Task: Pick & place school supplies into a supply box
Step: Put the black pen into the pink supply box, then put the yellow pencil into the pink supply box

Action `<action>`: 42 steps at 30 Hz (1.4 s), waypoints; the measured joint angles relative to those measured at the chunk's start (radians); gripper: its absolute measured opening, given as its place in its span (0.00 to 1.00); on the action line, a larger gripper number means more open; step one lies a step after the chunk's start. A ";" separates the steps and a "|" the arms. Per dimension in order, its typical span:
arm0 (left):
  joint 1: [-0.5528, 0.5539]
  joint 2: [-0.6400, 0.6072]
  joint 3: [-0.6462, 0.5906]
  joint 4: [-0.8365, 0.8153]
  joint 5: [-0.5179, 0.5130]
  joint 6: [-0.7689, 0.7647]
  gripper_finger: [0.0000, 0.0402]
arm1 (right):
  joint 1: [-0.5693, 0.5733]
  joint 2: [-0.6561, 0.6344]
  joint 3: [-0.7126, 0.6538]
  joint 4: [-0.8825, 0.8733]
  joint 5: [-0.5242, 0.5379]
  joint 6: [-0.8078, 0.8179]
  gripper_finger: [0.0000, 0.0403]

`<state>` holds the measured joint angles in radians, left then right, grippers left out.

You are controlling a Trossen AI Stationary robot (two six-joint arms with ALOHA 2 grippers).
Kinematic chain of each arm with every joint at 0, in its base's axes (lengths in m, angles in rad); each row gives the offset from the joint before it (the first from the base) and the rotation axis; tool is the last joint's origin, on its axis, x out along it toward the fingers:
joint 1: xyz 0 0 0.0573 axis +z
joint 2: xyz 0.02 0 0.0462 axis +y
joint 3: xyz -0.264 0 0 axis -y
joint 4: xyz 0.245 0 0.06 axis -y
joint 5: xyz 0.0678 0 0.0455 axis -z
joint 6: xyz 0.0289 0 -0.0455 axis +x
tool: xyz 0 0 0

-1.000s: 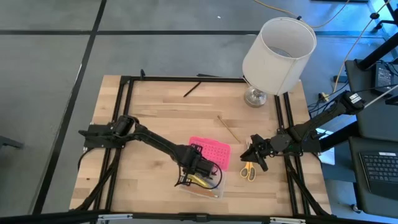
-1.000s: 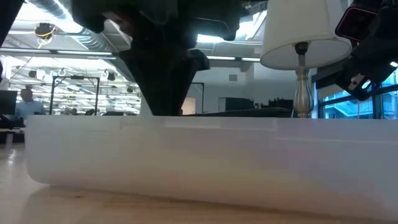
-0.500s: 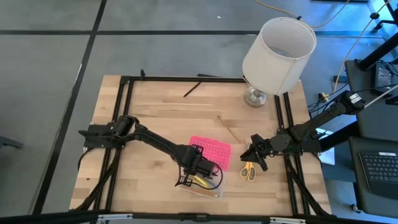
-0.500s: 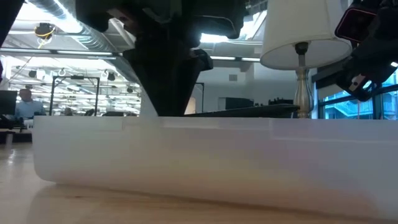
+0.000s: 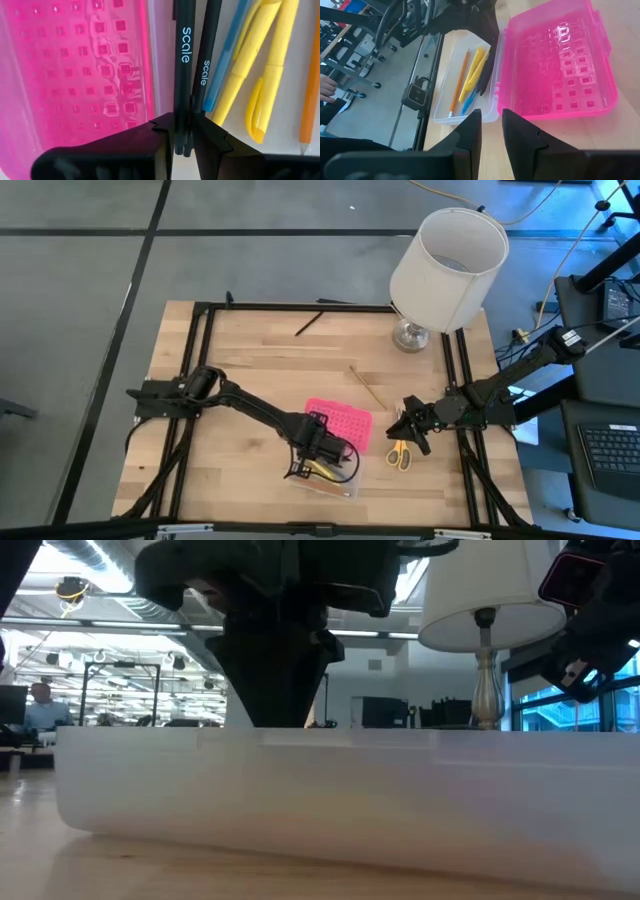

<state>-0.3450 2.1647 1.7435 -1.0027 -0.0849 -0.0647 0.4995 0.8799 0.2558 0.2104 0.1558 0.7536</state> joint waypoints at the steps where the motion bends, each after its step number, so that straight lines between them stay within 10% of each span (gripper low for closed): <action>1: 0.000 0.000 0.000 0.000 -0.001 0.001 0.11 | 0.000 0.000 0.000 0.000 0.000 0.000 0.21; 42: -0.001 0.013 0.011 -0.076 0.084 -0.056 0.28 | 0.000 0.000 0.000 -0.005 0.001 0.001 0.21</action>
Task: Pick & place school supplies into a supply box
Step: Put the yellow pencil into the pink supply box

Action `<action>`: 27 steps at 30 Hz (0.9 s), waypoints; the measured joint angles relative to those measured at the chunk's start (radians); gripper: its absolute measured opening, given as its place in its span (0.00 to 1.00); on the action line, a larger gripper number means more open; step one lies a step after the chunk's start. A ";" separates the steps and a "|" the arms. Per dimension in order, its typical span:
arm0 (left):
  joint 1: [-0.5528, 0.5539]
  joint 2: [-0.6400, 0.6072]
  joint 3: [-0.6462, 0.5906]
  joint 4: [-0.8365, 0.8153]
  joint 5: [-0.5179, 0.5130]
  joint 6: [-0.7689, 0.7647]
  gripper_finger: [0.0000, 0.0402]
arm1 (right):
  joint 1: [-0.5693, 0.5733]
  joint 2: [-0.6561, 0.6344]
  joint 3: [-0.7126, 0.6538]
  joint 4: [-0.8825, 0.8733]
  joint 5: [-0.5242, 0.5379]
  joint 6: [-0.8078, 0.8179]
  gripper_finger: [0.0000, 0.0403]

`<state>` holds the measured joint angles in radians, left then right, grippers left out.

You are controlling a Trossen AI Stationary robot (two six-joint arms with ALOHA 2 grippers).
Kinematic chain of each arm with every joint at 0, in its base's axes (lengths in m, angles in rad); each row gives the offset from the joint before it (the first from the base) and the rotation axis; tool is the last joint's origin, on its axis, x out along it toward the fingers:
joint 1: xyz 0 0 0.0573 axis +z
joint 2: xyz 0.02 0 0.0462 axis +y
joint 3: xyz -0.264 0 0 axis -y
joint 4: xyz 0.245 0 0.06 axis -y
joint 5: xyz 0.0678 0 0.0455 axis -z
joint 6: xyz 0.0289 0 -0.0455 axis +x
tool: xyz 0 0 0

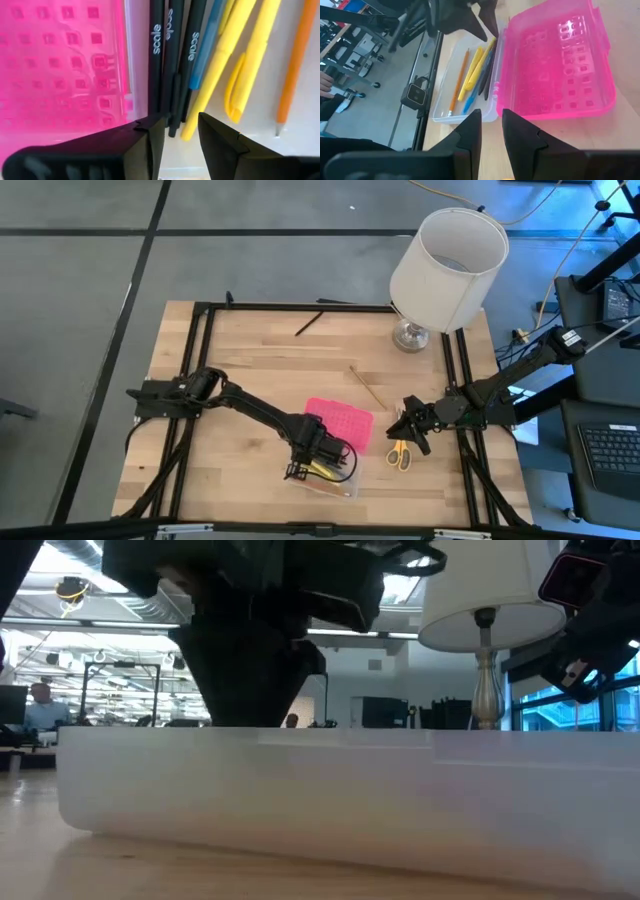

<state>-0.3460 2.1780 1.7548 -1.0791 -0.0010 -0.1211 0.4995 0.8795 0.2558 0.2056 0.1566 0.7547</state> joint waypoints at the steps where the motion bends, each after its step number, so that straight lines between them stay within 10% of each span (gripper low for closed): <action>1: 0.000 0.000 0.008 -0.004 0.001 -0.001 0.28 | 0.000 0.000 0.000 -0.001 0.000 0.000 0.21; 13: 0.006 -0.050 0.213 -0.199 -0.046 -0.025 0.28 | 0.000 0.000 0.000 0.017 0.000 0.003 0.21; 27: 0.093 -0.512 0.149 -0.126 -0.260 -0.097 0.26 | 0.000 0.000 0.000 0.073 0.001 -0.001 0.21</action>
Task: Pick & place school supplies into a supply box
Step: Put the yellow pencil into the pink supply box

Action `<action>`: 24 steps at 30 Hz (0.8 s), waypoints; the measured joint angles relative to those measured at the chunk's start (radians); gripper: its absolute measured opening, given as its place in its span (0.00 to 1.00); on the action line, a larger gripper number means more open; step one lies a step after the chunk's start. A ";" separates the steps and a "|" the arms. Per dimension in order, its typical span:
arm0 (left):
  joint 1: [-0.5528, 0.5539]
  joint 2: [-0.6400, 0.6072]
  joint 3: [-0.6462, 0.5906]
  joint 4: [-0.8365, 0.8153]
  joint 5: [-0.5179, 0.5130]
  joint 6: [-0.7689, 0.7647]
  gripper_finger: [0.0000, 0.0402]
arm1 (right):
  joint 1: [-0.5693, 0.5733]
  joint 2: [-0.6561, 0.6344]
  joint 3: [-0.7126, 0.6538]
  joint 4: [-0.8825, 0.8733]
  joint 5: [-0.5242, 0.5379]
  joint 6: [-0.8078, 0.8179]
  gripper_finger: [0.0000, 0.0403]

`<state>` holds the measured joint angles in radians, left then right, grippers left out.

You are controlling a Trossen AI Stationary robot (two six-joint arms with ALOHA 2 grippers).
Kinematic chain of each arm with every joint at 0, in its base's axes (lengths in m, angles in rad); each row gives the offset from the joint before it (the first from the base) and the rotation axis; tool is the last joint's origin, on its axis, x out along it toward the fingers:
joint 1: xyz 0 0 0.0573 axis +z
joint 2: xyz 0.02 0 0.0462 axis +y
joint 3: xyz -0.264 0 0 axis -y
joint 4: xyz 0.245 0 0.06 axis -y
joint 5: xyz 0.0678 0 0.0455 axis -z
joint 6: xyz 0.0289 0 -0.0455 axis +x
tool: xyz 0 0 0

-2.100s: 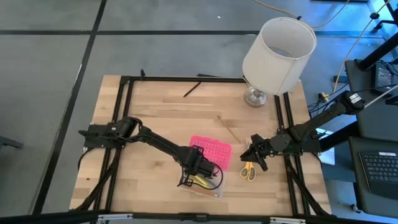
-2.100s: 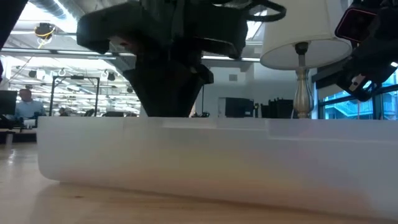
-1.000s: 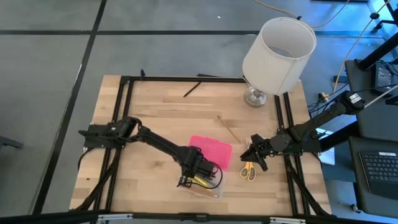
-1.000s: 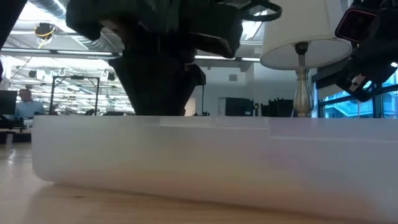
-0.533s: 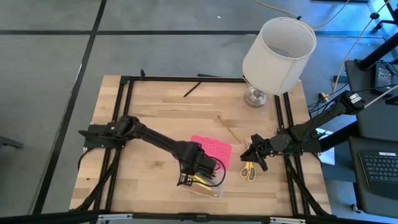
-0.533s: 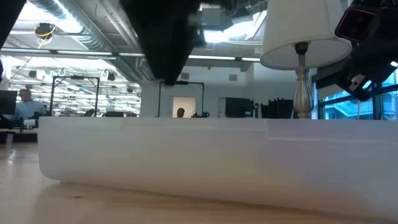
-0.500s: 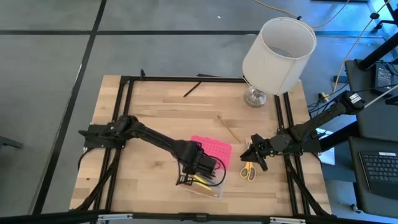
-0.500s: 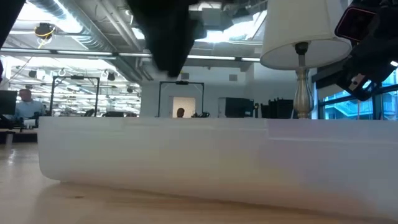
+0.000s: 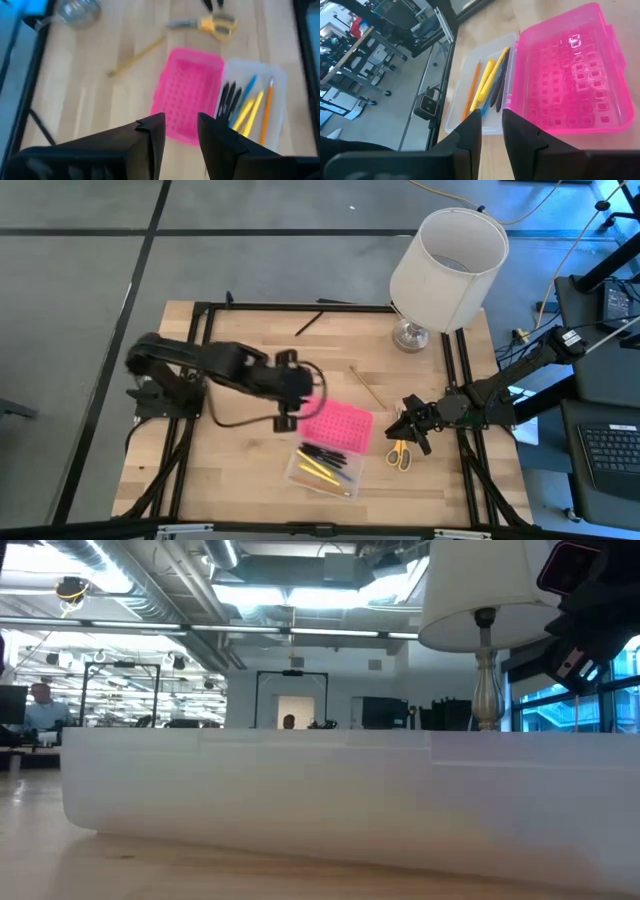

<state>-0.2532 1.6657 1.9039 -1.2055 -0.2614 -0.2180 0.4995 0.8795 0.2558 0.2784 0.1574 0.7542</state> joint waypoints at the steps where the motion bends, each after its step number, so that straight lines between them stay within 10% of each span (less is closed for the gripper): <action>1: 0.003 -0.037 -0.038 0.038 -0.005 0.001 0.26 | 0.000 0.000 0.000 0.000 0.000 -0.001 0.21; 16: 0.060 -0.574 -0.984 0.871 0.030 -0.146 0.26 | 0.000 0.000 0.000 0.001 0.108 -0.053 0.23; 24: 0.060 -0.682 -1.332 1.395 -0.049 -0.172 0.27 | -0.002 0.000 0.000 -0.012 0.302 0.039 0.48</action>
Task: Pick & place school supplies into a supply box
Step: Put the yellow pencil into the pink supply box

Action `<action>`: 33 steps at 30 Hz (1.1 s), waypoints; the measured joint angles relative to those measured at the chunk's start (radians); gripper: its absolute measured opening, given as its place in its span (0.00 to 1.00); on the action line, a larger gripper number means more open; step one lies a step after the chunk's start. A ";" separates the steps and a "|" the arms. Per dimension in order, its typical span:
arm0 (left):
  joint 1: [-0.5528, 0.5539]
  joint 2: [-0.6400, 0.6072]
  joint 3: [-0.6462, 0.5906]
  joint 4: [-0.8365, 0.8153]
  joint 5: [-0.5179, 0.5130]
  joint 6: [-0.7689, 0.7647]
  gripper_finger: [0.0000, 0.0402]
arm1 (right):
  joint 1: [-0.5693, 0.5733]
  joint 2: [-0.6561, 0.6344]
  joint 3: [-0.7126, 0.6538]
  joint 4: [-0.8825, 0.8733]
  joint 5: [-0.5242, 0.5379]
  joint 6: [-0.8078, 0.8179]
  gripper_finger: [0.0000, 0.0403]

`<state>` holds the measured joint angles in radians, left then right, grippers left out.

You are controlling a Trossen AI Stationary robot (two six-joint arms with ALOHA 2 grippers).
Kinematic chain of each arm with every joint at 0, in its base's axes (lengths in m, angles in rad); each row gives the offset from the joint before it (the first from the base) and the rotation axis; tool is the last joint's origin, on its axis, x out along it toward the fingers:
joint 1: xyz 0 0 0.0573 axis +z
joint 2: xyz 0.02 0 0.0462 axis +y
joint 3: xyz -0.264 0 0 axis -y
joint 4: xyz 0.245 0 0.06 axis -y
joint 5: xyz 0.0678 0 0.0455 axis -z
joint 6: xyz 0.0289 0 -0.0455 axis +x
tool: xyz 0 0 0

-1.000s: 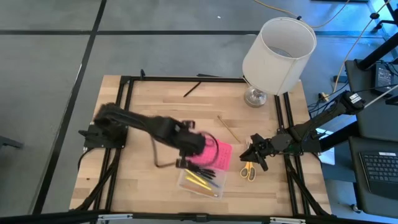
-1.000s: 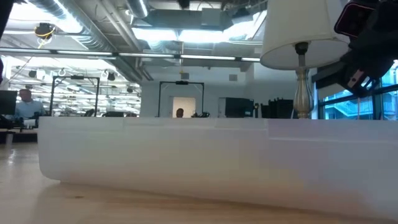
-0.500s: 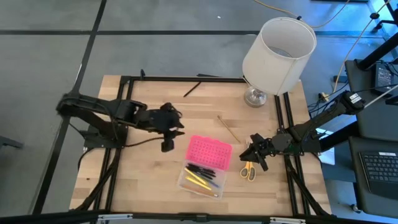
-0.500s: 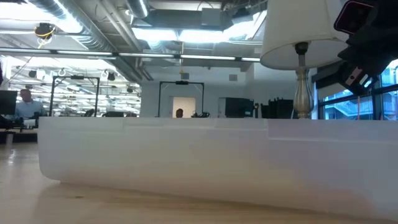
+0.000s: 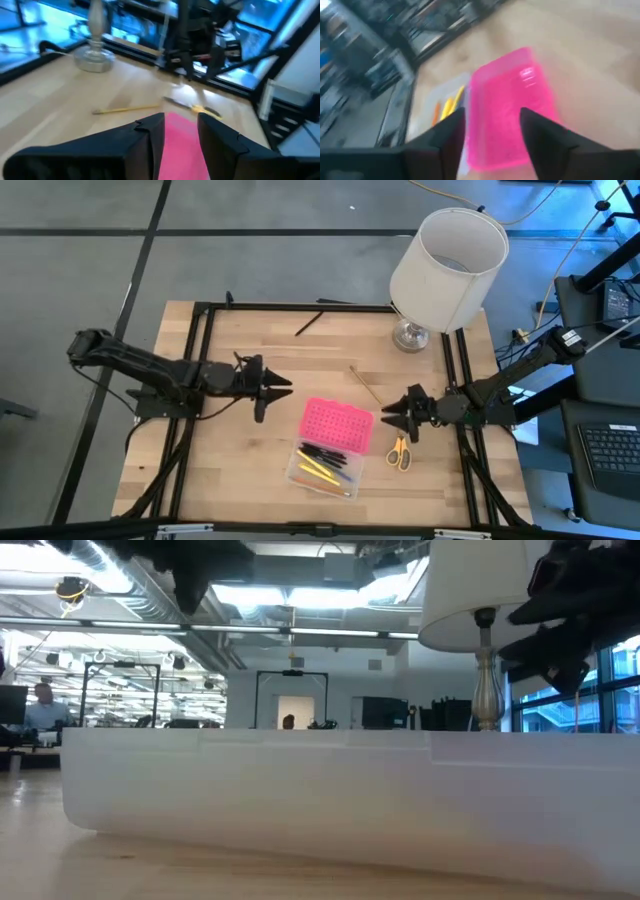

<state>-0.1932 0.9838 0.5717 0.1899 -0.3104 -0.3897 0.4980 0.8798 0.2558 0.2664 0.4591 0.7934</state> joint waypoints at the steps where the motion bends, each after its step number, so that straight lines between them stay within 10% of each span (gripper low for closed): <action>1: 0.000 -0.003 -0.027 0.035 -0.023 -0.001 0.27 | -0.002 0.000 0.000 -0.003 0.033 0.015 0.51; 15: 0.000 -0.003 -0.114 0.046 -0.063 -0.148 0.27 | -0.186 0.058 0.245 -0.274 -0.019 -0.013 0.59; 33: 0.000 -0.003 -0.114 0.046 -0.063 -0.147 0.26 | -0.653 0.627 0.658 -0.603 -0.376 -0.223 0.53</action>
<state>-0.1935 0.9810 0.4576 0.2356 -0.3737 -0.5369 -0.1548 1.5066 0.9139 -0.3363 0.0830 0.5705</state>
